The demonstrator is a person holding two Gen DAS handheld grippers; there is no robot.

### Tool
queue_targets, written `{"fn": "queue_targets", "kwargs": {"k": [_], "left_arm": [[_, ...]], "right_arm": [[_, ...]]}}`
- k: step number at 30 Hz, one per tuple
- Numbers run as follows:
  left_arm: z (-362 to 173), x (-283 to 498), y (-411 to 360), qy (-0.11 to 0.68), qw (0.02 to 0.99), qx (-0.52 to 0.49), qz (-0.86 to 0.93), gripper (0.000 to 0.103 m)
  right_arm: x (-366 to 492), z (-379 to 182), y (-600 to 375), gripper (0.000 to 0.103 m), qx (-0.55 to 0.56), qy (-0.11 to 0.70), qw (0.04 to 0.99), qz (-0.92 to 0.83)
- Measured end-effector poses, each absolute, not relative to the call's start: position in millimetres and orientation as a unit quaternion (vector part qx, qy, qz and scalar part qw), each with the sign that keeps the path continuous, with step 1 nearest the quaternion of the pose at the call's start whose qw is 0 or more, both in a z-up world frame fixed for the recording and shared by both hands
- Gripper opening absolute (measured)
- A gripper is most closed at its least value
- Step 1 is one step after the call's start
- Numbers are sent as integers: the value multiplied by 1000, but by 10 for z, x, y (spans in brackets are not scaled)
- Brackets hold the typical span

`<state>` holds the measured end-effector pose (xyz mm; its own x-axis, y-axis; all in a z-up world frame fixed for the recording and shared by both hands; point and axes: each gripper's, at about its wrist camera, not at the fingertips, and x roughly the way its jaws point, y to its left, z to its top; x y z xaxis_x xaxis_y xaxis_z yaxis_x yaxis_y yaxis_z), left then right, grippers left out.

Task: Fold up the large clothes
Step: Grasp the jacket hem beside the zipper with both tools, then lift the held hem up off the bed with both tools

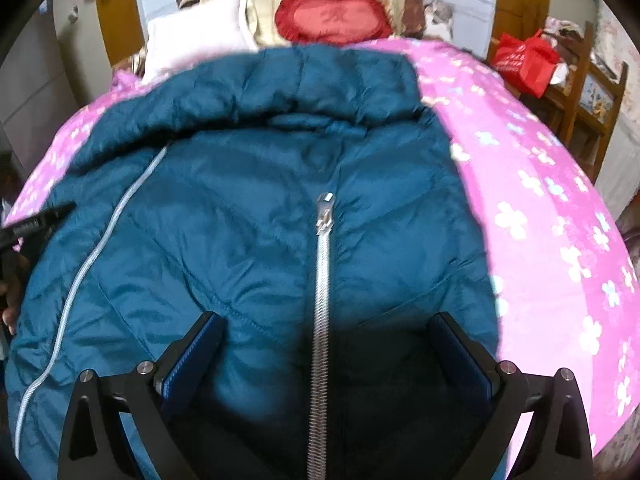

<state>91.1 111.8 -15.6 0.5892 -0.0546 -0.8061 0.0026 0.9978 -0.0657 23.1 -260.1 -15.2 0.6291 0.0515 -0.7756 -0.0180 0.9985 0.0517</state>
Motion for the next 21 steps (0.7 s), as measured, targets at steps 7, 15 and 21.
{"fn": "queue_targets", "kwargs": {"k": [7, 15, 21], "left_arm": [[323, 350, 1601, 449, 892, -43, -37, 88], [239, -781, 1983, 457, 889, -5, -36, 88], [-13, -1229, 2092, 468, 881, -69, -23, 88]], "right_arm": [[-226, 95, -3023, 103, 53, 438, 897, 9], [-711, 14, -3537, 103, 134, 440, 887, 32], [-802, -176, -3442, 103, 160, 445, 879, 66]]}}
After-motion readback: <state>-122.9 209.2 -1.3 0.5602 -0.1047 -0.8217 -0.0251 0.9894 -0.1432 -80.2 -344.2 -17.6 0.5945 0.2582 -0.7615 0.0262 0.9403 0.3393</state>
